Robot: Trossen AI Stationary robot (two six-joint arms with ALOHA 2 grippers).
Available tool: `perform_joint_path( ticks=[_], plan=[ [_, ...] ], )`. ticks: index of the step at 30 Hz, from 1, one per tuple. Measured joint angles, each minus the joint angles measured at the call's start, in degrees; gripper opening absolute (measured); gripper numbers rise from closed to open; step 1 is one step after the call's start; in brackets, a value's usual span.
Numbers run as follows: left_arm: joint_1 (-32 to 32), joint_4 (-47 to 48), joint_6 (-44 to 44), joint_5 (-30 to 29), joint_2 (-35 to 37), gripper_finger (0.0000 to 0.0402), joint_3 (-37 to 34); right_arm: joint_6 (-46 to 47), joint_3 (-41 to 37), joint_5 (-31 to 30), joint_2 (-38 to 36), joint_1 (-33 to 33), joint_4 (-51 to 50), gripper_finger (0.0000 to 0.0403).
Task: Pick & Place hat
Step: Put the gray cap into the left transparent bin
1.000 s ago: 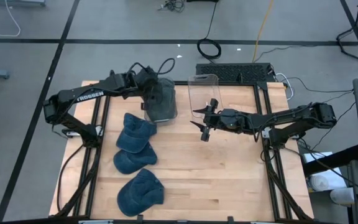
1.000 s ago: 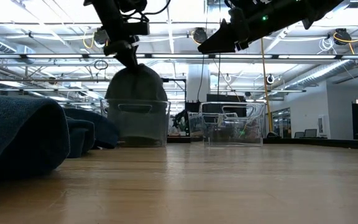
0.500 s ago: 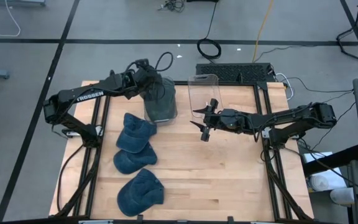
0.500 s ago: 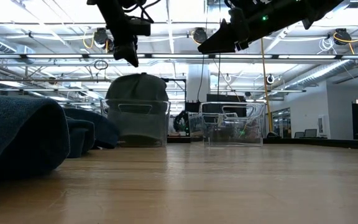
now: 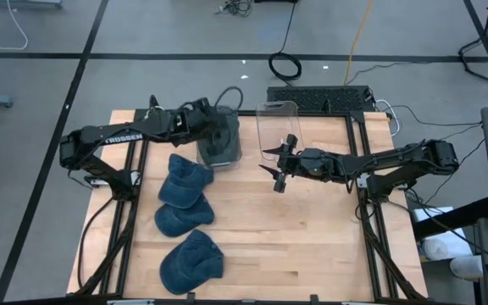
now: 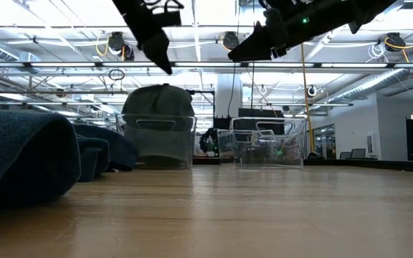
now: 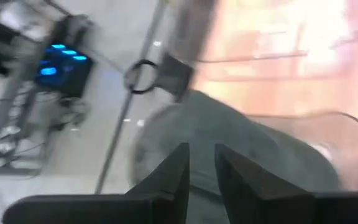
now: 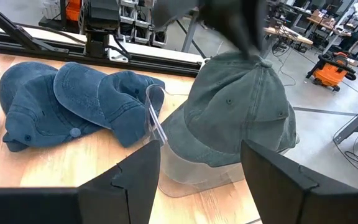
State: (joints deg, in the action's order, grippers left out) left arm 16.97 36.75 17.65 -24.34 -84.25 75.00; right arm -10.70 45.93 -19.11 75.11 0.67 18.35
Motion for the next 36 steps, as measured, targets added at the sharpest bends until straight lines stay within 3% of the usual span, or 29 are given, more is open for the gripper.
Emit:
perform_joint_path(
  ticks=[7,9,15,26,30,36],
  plan=[
    [1.58,-3.46,6.56,6.56,-0.99,0.0009,-7.99,0.50,0.00,-0.02,0.01,0.00,0.13,0.0210],
    [2.04,-5.98,6.95,8.84,-0.96,0.0009,-9.98,0.61,0.00,-0.02,0.01,0.00,-0.02,0.0210],
    [5.88,-11.85,9.25,8.39,-1.86,0.0007,-14.77,0.61,0.00,-0.01,0.02,0.00,0.17,0.0210],
    [12.71,-18.77,6.16,16.79,-6.52,0.0008,-21.63,0.63,-0.02,-0.02,0.02,0.00,-0.21,0.0210],
    [12.81,-20.22,3.75,16.70,-8.19,0.0006,-21.38,1.06,-0.02,-0.03,0.02,0.13,-0.21,0.0210],
    [11.46,-21.16,2.99,14.48,-5.54,0.0043,-21.22,1.07,-0.02,-0.06,0.02,0.16,-0.22,0.0210]
  ],
)
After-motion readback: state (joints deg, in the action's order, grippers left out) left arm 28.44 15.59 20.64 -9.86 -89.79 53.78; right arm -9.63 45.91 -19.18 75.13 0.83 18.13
